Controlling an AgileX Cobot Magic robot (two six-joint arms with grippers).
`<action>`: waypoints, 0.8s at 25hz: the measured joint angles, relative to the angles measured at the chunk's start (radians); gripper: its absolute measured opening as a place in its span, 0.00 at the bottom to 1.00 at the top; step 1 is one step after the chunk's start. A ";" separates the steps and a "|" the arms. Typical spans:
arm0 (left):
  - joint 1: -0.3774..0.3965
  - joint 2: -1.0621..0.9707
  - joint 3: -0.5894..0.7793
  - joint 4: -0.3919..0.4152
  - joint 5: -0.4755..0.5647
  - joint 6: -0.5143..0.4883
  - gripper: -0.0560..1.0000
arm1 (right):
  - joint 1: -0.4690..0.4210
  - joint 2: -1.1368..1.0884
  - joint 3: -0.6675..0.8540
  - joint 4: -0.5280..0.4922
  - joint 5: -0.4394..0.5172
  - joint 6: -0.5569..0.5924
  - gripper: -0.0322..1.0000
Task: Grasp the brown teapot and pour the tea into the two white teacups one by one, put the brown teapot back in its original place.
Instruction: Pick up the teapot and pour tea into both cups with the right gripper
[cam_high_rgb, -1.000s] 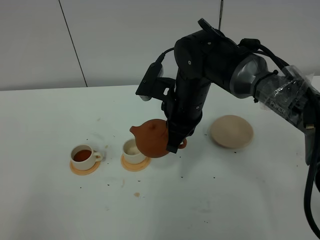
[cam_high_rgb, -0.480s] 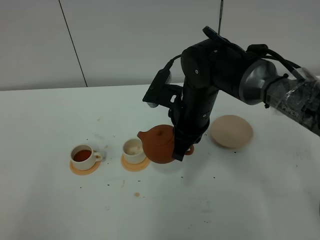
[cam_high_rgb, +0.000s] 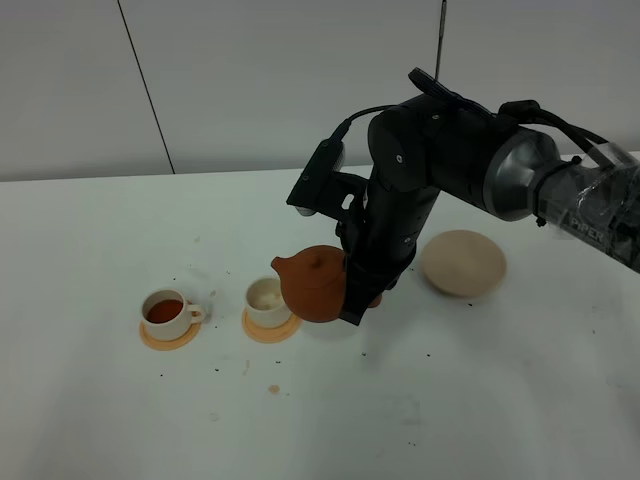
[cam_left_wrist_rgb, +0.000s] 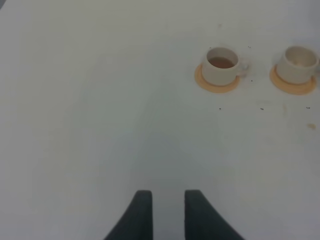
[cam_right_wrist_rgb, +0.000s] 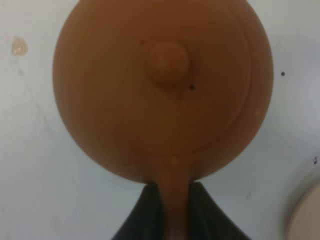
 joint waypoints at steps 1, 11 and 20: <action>0.000 0.000 0.000 0.000 0.000 0.000 0.27 | 0.000 0.000 0.000 0.001 -0.007 0.001 0.12; 0.000 0.000 0.000 0.000 0.000 0.000 0.27 | 0.000 0.005 0.000 0.030 -0.039 0.001 0.12; 0.000 0.000 0.000 0.000 0.000 0.000 0.27 | -0.001 0.007 0.071 0.044 -0.091 0.001 0.12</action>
